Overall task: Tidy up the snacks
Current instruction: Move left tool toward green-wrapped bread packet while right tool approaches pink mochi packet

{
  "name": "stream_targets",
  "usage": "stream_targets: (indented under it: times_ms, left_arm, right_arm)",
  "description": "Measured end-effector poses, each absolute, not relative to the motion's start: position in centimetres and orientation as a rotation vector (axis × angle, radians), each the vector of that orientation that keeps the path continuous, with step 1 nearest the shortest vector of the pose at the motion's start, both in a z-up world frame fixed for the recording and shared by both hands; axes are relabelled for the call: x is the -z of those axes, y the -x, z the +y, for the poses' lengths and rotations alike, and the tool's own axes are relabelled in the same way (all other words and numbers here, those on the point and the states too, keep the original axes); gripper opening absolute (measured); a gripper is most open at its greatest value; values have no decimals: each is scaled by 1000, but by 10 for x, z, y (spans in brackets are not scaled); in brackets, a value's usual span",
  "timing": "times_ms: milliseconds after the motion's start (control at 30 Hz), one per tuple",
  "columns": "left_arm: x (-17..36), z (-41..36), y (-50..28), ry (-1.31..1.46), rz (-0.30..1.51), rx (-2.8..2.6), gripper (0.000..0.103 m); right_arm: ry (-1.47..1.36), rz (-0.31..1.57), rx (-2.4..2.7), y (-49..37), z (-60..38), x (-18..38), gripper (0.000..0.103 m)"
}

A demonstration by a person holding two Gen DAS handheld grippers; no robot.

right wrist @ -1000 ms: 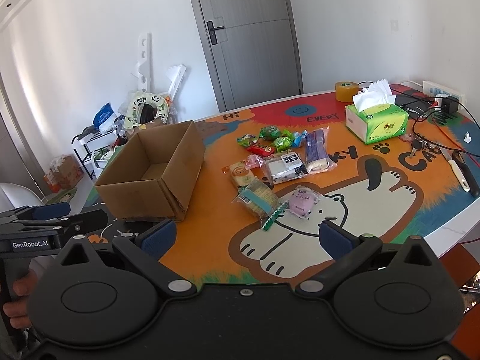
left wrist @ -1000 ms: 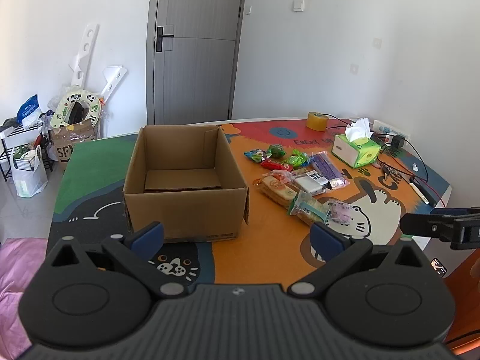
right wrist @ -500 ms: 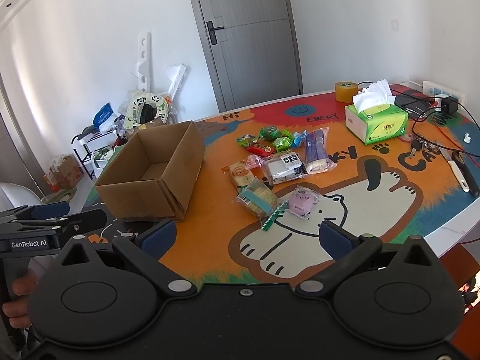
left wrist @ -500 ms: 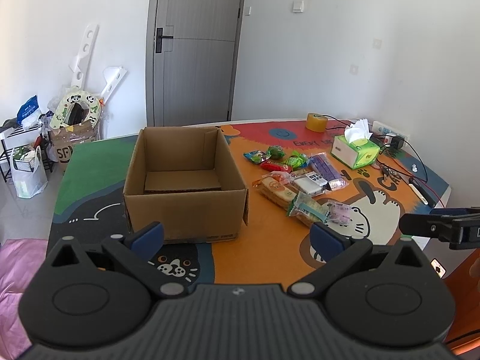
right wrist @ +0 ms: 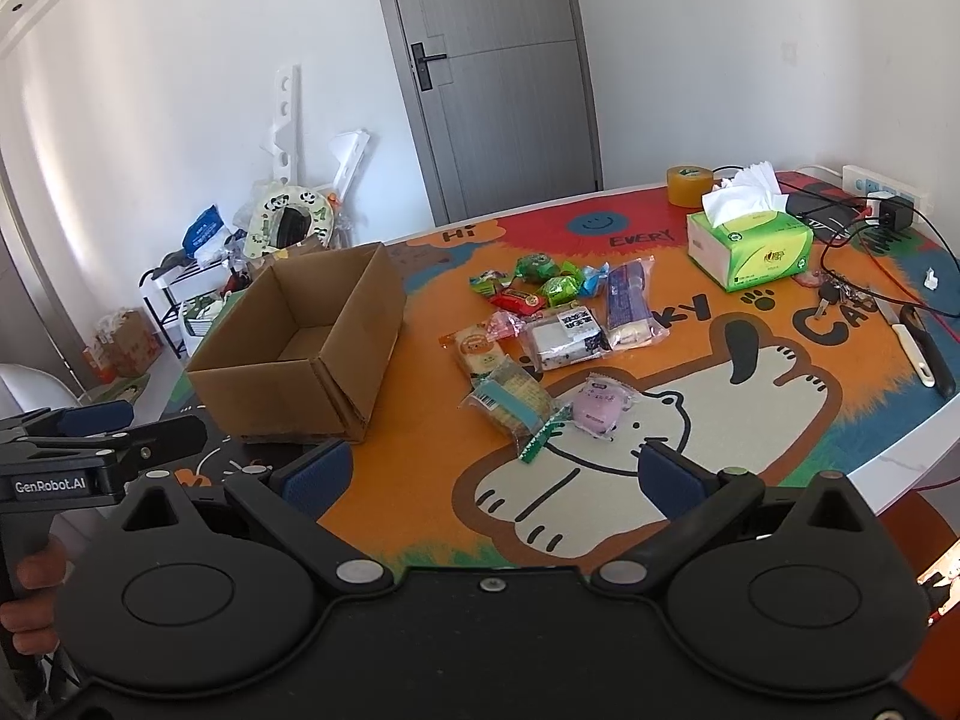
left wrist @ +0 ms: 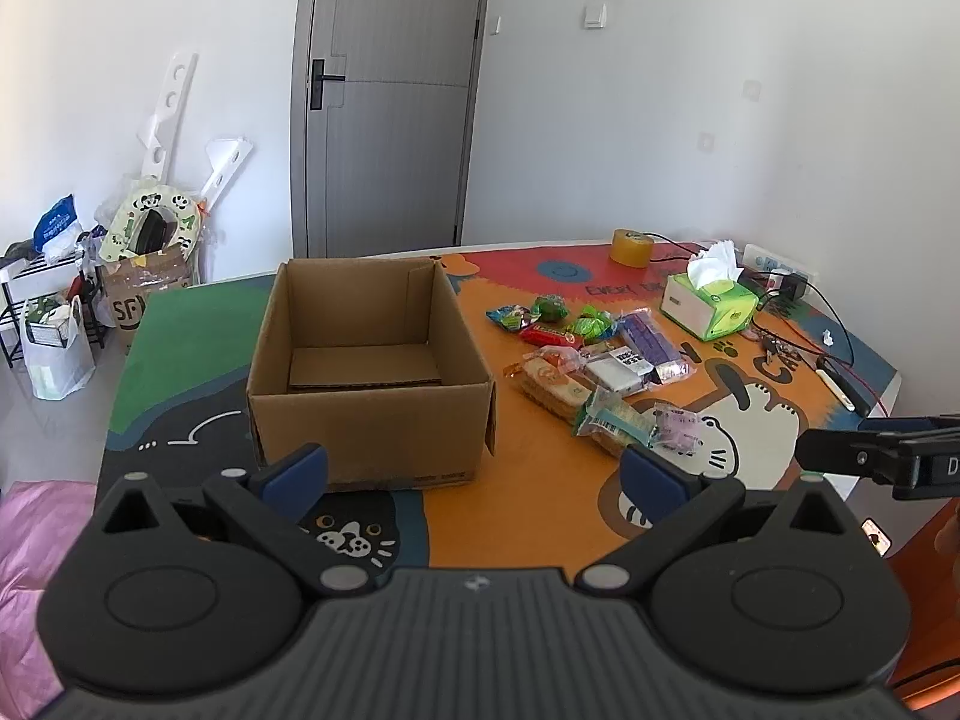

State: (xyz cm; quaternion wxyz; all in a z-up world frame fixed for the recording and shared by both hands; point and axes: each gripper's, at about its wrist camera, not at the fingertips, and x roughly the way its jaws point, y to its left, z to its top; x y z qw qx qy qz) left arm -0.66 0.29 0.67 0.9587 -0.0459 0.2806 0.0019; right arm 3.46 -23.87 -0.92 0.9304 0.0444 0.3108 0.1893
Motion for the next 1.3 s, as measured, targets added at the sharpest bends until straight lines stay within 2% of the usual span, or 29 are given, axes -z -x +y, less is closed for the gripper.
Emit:
stream_targets:
  times_ms: [400, 667, 1100, 1200, 1300]
  left_arm:
    - [5, -1, 0, 113, 565, 12, 103]
    - [23, -13, -20, 122, 562, 24, 103]
    - [53, -40, -60, 135, 569, 100, 101]
    - [61, -47, -69, 136, 575, 116, 101]
    - [68, -54, -79, 133, 584, 137, 98]
  right_arm:
    - [-74, 616, -361, -40, -239, 20, 103]
    - [-47, 560, -339, -51, -246, 42, 103]
    - [-133, 587, -325, -81, -273, 84, 103]
    - [-163, 589, -329, -87, -280, 92, 100]
    - [-179, 603, -321, -96, -284, 101, 91]
